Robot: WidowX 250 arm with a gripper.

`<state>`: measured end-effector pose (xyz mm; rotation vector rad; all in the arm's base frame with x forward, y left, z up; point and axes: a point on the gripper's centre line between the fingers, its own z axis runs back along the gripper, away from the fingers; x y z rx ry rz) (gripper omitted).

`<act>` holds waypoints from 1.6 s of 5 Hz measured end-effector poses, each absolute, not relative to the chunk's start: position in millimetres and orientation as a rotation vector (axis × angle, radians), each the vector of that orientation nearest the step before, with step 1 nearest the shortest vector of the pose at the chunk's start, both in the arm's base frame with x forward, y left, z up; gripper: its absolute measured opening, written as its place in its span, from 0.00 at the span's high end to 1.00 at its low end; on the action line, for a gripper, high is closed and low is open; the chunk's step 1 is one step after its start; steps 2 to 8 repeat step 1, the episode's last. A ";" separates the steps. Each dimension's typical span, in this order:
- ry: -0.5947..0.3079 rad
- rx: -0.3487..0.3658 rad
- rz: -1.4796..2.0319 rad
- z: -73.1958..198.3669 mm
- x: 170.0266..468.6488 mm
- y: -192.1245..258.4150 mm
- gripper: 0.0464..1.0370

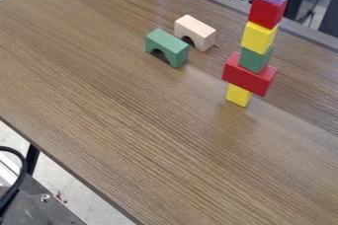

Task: Pick a triangle and put it on the red cube

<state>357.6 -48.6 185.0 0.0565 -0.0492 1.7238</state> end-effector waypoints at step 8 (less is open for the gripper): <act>-0.050 0.055 1.725 184.6 356.5 -47.8 0.51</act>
